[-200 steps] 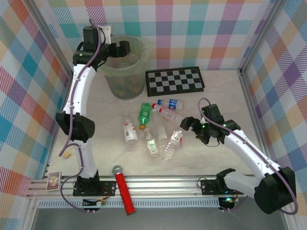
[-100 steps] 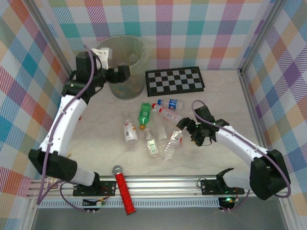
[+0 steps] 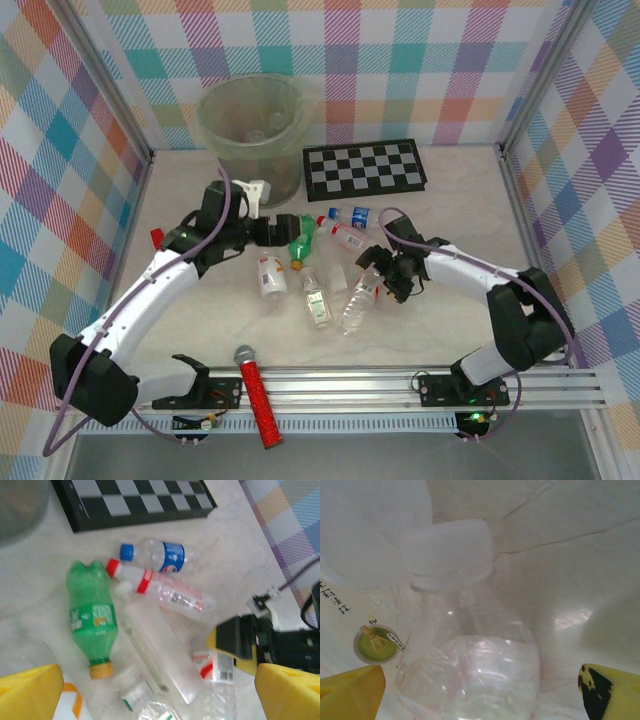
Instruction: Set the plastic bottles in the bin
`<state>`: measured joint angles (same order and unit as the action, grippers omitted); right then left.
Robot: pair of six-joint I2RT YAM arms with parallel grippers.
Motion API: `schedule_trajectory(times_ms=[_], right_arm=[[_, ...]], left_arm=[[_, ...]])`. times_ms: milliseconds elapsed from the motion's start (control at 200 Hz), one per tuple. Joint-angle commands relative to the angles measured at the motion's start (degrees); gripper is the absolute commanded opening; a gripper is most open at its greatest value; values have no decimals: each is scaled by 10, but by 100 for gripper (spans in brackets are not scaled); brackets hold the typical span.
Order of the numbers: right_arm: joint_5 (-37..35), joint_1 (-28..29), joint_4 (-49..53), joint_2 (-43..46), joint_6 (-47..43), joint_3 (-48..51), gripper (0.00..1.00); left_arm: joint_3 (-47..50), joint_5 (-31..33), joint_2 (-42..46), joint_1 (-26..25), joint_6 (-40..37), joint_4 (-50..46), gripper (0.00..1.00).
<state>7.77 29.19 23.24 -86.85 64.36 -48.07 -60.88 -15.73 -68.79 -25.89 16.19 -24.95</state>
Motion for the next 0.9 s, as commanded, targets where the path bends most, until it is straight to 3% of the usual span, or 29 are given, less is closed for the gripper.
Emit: schedule_trajectory(times_ms=[0,340,570,895], right_arm=[[12,7,-19,-26,14,-19,97],[-10,7,-5,-47,24,-26,86],[-35,8,24,-36,40,-26,69],[-61,8,98,29,19,-47,64]], left_arm=[[43,3,28,-23,50,28,98],[115,37,40,-54,85,58,98],[118,39,25,-54,85,65,99],[116,30,28,-55,89,66,100]])
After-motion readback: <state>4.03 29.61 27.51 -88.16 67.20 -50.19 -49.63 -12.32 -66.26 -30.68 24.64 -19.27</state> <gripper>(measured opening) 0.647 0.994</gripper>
